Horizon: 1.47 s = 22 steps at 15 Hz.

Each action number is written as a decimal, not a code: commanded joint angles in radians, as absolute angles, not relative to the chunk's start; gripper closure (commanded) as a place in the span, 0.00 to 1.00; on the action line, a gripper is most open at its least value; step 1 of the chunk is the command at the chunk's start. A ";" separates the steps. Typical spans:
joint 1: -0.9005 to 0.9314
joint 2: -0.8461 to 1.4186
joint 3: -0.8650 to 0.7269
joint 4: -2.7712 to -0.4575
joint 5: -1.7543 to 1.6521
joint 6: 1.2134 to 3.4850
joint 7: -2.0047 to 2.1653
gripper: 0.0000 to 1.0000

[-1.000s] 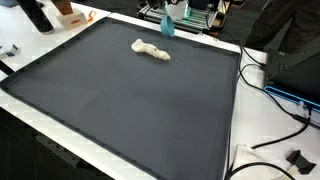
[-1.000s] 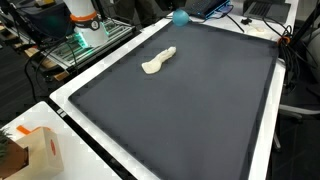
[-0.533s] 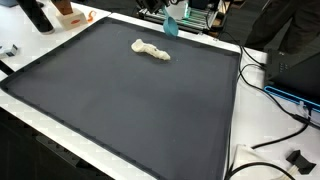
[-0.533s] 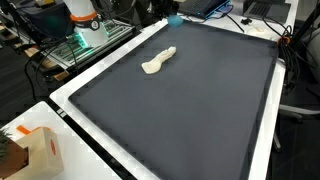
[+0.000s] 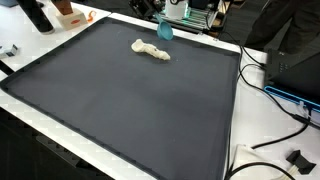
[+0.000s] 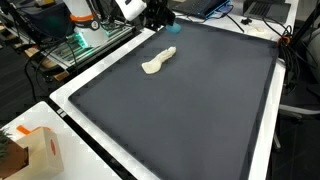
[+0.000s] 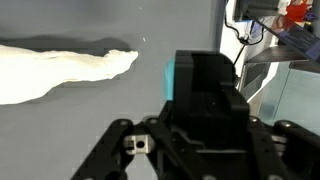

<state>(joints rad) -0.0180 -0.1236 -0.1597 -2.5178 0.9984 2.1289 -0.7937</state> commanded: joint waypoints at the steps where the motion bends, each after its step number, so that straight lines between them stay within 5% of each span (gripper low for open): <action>1: -0.064 -0.106 -0.165 -2.526 1.059 2.097 -0.846 0.75; 22: -0.177 -0.030 -0.182 -2.536 1.109 2.044 -0.918 0.75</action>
